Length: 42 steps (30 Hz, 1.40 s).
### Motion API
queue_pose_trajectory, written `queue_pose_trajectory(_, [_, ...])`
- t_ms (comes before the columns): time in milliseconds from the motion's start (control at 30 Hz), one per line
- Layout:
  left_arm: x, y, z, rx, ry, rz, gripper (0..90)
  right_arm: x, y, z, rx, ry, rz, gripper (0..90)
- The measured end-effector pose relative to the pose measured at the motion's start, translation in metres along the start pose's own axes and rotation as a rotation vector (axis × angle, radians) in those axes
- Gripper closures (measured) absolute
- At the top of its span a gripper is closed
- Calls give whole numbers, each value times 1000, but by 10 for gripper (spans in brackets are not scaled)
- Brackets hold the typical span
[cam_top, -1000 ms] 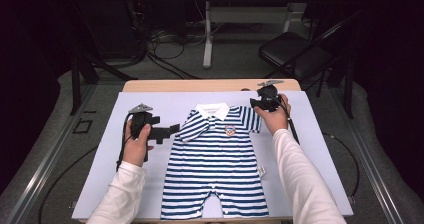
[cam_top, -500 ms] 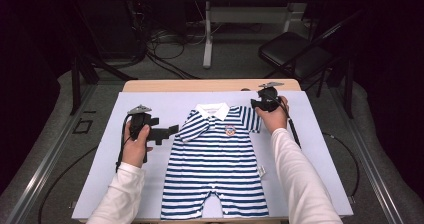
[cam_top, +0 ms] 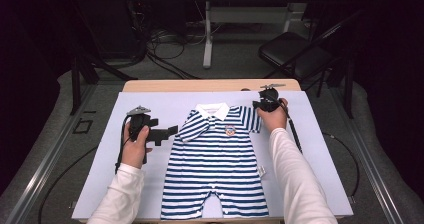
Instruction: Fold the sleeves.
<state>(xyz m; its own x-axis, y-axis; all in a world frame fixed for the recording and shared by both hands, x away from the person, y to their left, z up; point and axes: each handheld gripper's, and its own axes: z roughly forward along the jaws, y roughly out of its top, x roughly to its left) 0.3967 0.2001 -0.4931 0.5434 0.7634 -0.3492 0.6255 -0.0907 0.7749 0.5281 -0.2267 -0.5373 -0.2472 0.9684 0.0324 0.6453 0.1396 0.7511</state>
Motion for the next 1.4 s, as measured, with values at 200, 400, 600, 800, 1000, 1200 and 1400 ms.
queue_pose_trajectory(200, [0,0,0,-6,-1,-6,5,-5,-3,3,24,-6,21,719])
queue_pose_trajectory(400, [0,0,-1,-5,-2,-8,5,-5,-5,8,41,-24,21,731])
queue_pose_trajectory(600, [1,0,-1,-5,1,-12,5,-7,-7,12,73,-26,33,741])
queue_pose_trajectory(800, [0,0,-1,-6,1,-12,5,-8,-8,13,84,-22,34,746])
queue_pose_trajectory(1000, [0,-1,0,-4,2,-11,5,-7,-9,13,83,-18,19,773])
queue_pose_trajectory(1200, [0,-1,0,-4,4,-12,5,-2,-9,13,86,-13,10,865])
queue_pose_trajectory(1400, [0,-1,2,1,4,-10,5,-1,-8,11,103,-17,21,876])
